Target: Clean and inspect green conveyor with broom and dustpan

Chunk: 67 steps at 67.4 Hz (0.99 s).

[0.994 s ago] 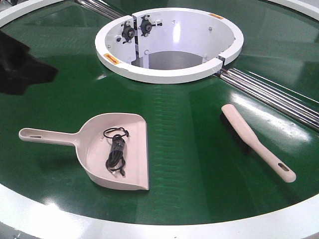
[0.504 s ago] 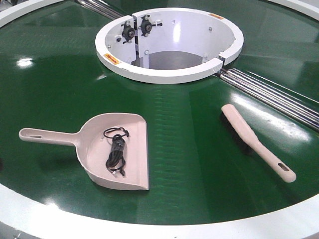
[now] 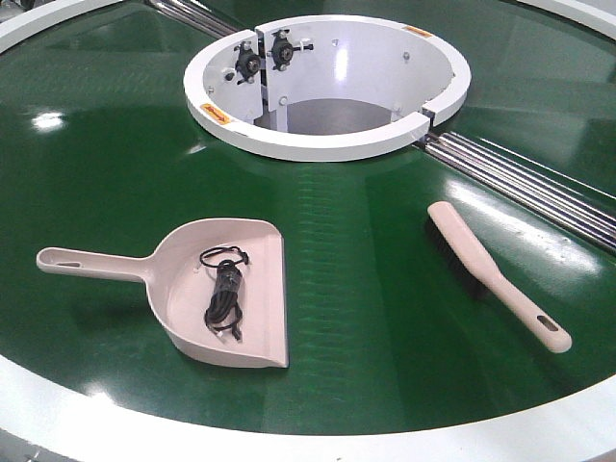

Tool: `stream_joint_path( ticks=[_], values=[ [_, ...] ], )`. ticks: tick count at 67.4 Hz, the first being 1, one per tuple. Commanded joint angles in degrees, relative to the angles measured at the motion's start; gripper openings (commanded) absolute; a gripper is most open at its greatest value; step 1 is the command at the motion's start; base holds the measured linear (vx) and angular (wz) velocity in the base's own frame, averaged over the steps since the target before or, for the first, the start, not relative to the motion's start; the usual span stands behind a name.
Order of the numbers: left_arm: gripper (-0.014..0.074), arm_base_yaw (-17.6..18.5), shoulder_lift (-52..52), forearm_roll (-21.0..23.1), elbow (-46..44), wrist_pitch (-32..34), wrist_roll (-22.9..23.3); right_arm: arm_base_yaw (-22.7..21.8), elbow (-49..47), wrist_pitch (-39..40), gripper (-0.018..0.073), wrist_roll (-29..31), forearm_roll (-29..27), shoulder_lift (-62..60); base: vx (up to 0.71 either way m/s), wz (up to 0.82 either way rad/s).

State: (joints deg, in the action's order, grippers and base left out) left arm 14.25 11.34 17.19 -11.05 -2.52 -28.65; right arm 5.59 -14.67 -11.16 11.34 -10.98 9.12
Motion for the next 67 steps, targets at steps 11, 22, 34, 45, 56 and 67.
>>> stream_joint_path(
  ticks=[11, 22, 34, 45, 56, 67],
  values=[
    [-0.0008, 0.28, 0.68, 0.68, -1.52, 4.72, 0.55, -0.16, -1.52, 4.45, -0.0008, 0.59, -0.1, 0.65, 0.0, 0.0],
    [-0.0008, 0.28, 0.68, 0.68, -1.52, 4.72, 0.55, -0.16, -1.52, 4.32, -0.0008, 0.59, -0.1, 0.65, 0.0, 0.0],
    [-0.0008, 0.28, 0.68, 0.68, -1.52, 4.72, 0.55, -0.16, -1.52, 4.32, -0.0008, 0.59, -0.1, 0.65, 0.0, 0.0],
    [-0.0008, 0.28, 0.3, 0.47, -0.17, 5.5, 0.5, -0.16, -1.52, 4.32, -0.0008, 0.59, -0.1, 0.65, 0.0, 0.0],
    [-0.0008, -0.96, -2.23, -8.19, 5.42, 6.43, 9.78, -0.16, -1.52, 4.26, -0.0008, 0.57, -0.1, 0.65, 0.0, 0.0],
    [-0.0008, -5.08, -7.44, -15.71, 12.55, 7.22, 25.69, -0.16, -1.52, 4.26, -0.0008, 0.57, -0.1, 0.65, 0.0, 0.0]
  ],
)
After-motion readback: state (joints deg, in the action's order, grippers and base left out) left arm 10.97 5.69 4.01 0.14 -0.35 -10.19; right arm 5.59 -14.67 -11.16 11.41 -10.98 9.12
